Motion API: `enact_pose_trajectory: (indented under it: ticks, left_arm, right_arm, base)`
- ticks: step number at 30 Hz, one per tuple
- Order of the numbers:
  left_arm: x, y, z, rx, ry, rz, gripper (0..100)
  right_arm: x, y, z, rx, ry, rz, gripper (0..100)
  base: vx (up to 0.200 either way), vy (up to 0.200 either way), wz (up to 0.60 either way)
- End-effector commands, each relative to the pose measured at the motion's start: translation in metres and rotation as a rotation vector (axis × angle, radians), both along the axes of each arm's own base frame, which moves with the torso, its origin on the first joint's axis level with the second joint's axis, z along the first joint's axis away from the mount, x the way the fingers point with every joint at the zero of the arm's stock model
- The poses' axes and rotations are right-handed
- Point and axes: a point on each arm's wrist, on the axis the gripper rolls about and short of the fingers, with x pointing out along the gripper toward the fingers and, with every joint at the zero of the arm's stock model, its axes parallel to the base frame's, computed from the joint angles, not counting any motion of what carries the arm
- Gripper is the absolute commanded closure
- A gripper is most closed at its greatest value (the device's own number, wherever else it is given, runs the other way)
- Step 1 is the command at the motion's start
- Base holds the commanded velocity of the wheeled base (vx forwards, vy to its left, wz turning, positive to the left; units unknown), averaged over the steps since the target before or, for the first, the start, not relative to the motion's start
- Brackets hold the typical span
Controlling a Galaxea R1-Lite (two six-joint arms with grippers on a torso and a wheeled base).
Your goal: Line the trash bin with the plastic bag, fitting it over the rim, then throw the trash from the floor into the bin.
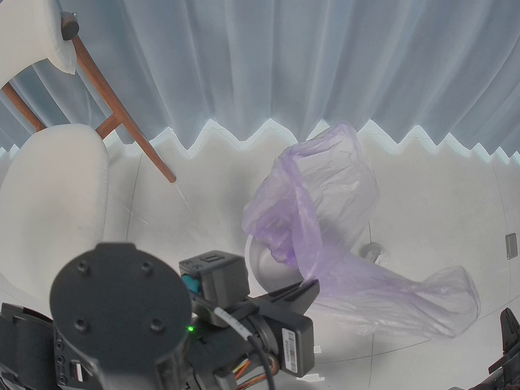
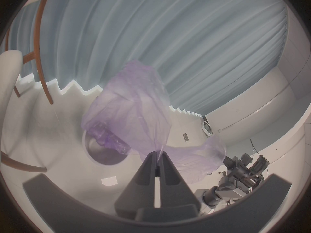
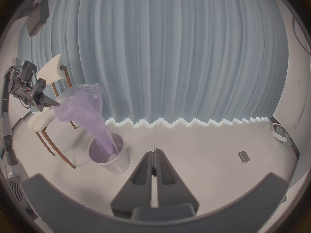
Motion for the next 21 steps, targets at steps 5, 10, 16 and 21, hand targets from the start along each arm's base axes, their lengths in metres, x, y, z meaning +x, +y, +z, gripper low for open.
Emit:
enact_pose_trajectory:
  ticks: [5, 10, 16, 21]
  left_arm:
    - [-0.004, -0.005, -0.009, 0.020, 0.019, -0.025, 100]
    - [0.042, 0.015, -0.011, 0.027, 0.025, 0.116, 100]
    - [0.105, 0.044, 0.015, -0.060, -0.021, 0.311, 100]
    - [0.123, 0.028, 0.026, -0.152, -0.002, 0.323, 100]
  right_arm:
    - [0.000, 0.000, -0.005, -0.001, 0.002, 0.001, 100]
    - [0.000, 0.000, -0.005, 0.002, 0.000, 0.001, 100]
    - [0.000, 0.000, -0.005, 0.002, 0.000, 0.001, 100]
    - [0.000, 0.000, -0.005, -0.001, 0.003, 0.001, 100]
  base:
    - [0.000, 0.000, 0.00]
    - [0.000, 0.000, 0.00]
    - [0.000, 0.000, 0.00]
    - [0.000, 0.000, 0.00]
